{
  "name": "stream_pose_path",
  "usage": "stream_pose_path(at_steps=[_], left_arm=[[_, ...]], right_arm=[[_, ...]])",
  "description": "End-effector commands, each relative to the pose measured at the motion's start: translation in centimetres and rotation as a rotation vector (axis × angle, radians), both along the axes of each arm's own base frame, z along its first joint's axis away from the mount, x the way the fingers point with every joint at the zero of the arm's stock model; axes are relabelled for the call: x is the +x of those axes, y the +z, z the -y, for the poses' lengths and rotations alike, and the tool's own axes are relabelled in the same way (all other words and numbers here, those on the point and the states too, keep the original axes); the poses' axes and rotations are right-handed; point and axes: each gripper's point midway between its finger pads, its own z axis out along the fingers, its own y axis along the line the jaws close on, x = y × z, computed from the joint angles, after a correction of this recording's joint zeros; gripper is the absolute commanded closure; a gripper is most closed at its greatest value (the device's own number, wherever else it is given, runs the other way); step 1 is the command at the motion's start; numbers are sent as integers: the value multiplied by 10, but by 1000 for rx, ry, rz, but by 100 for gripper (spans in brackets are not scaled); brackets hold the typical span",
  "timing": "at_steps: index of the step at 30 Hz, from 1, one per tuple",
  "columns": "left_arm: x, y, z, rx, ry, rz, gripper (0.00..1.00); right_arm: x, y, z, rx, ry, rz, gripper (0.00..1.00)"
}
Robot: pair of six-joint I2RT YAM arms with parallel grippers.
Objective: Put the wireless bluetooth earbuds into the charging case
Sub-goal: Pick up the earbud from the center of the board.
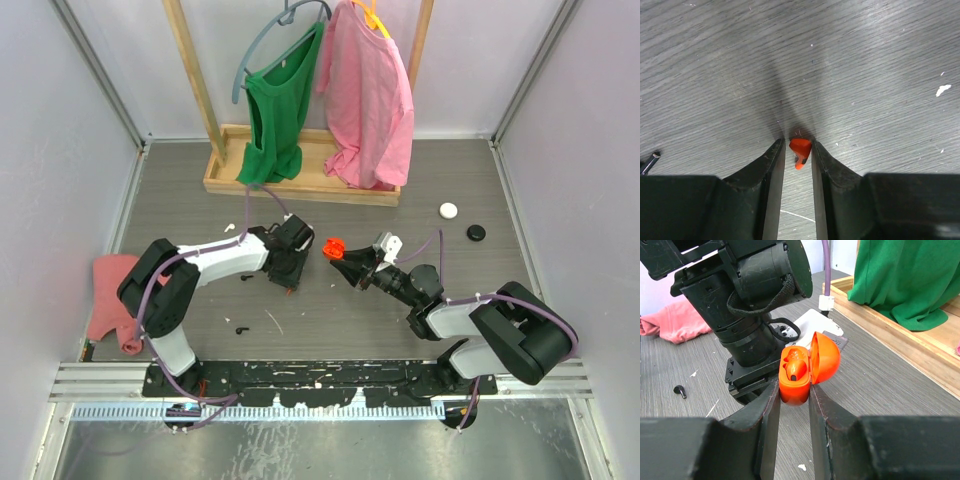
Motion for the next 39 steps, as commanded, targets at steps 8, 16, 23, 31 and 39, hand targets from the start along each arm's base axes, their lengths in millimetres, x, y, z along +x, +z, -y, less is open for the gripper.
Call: stream_pose_path(at_steps=[8, 16, 23, 31, 39], left_arm=[[7, -1, 2, 12, 10, 7, 77], [8, 15, 1, -18, 42, 41, 80], [16, 50, -4, -73, 93, 154, 81], [26, 100, -7, -145, 141, 349, 82], [28, 164, 0, -333, 174, 568, 83]], right_arm=[[-2, 29, -2, 61, 11, 91, 99], [-2, 29, -2, 62, 12, 92, 99], [-3, 30, -3, 62, 19, 93, 99], [-4, 29, -4, 62, 24, 89, 99], [-4, 29, -5, 64, 30, 86, 99]])
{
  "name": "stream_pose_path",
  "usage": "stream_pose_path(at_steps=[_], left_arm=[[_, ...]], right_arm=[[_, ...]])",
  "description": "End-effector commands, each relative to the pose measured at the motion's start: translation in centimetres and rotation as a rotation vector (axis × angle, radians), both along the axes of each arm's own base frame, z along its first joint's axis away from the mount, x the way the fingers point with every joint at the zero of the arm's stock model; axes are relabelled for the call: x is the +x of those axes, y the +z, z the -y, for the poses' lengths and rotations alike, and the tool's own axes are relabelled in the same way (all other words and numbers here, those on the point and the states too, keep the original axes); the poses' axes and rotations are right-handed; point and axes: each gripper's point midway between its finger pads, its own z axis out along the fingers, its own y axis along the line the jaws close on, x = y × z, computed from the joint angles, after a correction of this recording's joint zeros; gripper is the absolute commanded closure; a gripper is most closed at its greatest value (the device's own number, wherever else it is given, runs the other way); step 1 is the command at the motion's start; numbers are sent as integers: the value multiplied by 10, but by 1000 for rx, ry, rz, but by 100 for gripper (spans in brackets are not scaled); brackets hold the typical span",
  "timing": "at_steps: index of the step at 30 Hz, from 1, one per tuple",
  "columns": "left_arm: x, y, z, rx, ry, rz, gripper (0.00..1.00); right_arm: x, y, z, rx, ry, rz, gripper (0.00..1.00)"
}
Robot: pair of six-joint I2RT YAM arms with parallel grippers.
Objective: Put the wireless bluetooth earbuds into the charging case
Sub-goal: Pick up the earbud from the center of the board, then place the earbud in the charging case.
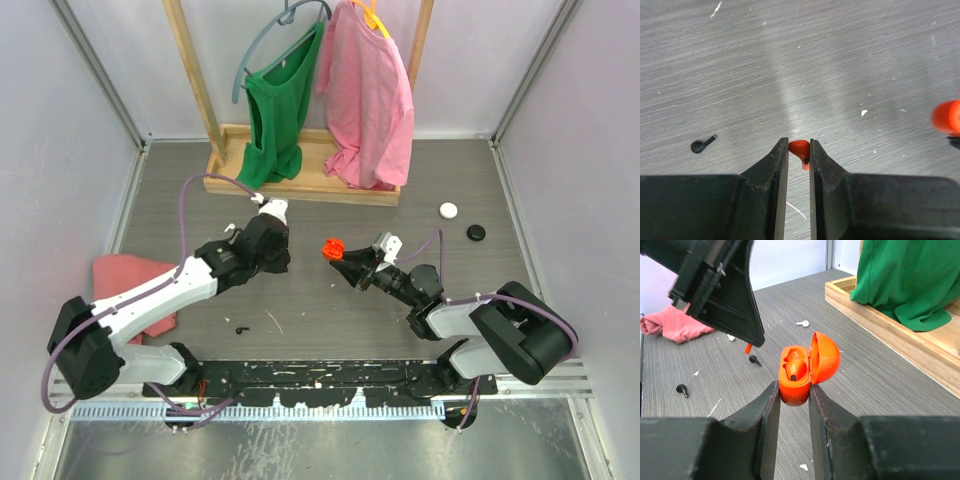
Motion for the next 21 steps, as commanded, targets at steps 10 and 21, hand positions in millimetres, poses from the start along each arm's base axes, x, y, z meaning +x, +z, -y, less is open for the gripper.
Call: stream_pose_path(at_steps=[10, 21], left_arm=[[4, 97, 29, -345, -9, 342, 83], [1, 127, 69, -493, -114, 461, 84]], right_arm=[[-3, 28, -5, 65, 29, 82, 99], [-4, 28, -6, 66, 34, 83, 99]])
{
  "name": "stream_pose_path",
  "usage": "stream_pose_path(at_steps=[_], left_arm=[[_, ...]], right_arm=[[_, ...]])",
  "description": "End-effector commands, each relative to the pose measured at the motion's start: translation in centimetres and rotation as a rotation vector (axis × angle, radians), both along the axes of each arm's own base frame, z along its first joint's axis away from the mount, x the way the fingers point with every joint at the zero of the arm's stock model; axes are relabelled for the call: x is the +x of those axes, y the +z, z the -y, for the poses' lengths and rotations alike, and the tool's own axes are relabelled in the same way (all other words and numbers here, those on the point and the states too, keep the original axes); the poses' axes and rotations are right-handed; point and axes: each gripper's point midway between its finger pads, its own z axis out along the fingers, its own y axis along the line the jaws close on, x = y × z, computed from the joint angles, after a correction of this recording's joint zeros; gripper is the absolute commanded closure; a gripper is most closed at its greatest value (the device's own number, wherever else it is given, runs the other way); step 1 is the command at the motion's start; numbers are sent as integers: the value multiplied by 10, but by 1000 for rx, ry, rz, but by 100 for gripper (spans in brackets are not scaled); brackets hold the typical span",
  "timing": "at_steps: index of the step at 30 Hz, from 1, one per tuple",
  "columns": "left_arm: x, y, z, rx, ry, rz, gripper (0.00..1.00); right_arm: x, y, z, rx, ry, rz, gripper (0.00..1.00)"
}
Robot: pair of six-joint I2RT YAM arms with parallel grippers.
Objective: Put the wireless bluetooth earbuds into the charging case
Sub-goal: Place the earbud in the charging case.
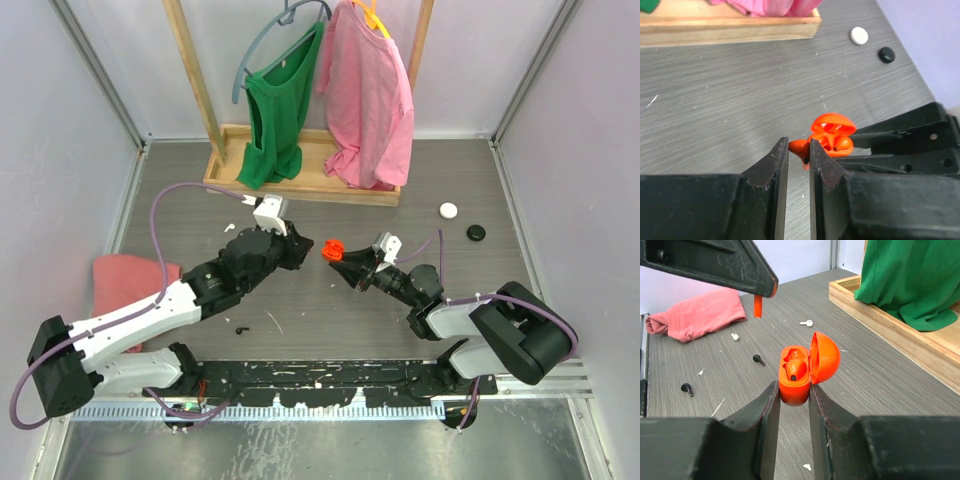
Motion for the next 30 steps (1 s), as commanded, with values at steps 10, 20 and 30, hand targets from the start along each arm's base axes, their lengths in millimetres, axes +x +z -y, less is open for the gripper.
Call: stream_pose_path(at_steps=[10, 20, 30], left_arm=[[12, 31, 45, -66, -82, 155, 83], [11, 28, 54, -48, -105, 190, 83], [2, 21, 54, -17, -125, 168, 83]], right_arm=[[-2, 29, -4, 67, 18, 90, 99], [-2, 29, -4, 67, 19, 89, 99], [-1, 29, -4, 66, 16, 90, 99]])
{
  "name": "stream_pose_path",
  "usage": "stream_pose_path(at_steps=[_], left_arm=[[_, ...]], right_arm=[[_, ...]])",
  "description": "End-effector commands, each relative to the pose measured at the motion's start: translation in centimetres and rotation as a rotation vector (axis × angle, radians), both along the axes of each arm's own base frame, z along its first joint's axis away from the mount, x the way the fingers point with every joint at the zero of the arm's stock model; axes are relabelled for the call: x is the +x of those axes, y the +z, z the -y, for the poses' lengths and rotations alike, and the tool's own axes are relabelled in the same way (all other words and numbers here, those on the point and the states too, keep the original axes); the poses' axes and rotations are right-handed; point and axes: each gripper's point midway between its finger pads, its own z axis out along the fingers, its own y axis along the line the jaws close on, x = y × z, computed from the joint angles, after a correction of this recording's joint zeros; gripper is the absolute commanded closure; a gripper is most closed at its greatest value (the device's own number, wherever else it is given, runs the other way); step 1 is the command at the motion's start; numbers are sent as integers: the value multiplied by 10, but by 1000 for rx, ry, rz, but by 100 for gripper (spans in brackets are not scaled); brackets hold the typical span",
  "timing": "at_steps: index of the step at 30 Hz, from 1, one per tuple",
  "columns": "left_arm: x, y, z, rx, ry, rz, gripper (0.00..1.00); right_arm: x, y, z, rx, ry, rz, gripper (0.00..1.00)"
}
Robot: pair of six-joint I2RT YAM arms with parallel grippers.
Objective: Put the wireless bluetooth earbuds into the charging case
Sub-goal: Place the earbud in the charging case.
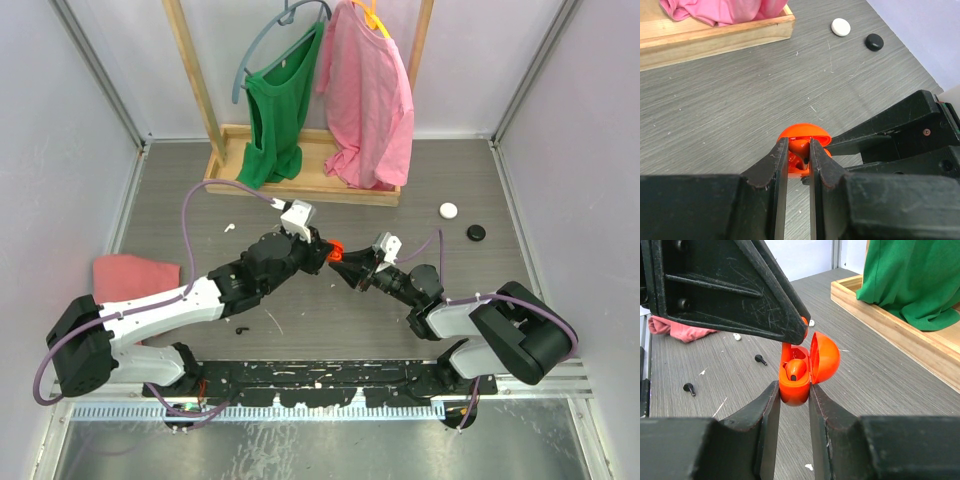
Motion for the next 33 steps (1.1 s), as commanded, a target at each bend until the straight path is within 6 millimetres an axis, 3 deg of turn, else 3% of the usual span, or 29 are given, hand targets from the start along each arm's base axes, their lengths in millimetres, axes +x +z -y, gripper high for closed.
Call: stream_pose_path(at_steps=[1, 15, 23, 33], left_arm=[[1, 29, 5, -51, -5, 52, 83], [5, 16, -7, 24, 53, 52, 83], [3, 15, -1, 15, 34, 47, 82], [-5, 19, -11, -12, 47, 14, 59]], right_arm=[[0, 29, -3, 64, 7, 96, 99], [0, 29, -3, 65, 9, 96, 99], [-1, 30, -3, 66, 11, 96, 99], [-1, 31, -3, 71, 12, 97, 99]])
